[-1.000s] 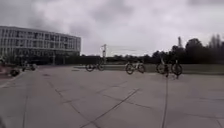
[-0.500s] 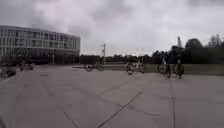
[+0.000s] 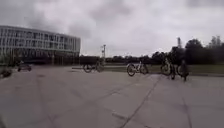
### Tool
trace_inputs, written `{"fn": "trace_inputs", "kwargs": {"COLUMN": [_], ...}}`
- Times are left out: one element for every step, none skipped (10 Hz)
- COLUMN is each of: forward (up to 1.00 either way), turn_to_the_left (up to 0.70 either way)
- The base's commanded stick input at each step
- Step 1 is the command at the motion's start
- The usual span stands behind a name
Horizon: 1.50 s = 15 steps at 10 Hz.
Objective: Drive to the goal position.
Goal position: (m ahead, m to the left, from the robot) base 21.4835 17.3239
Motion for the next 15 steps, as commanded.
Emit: {"fn": "trace_inputs", "kwargs": {"forward": [0.67, 0.67, 0.67, 0.67, 0.67, 0.67, 0.67, 0.67, 0.67, 0.67, 0.67, 0.67, 0.67, 0.67, 0.67], "turn_to_the_left": [0.1, 0.1, 0.1, 0.1, 0.1, 0.09, 0.09, 0.06, 0.05, 0.05, 0.05, 0.05, 0.12, 0.12, 0.12]}}
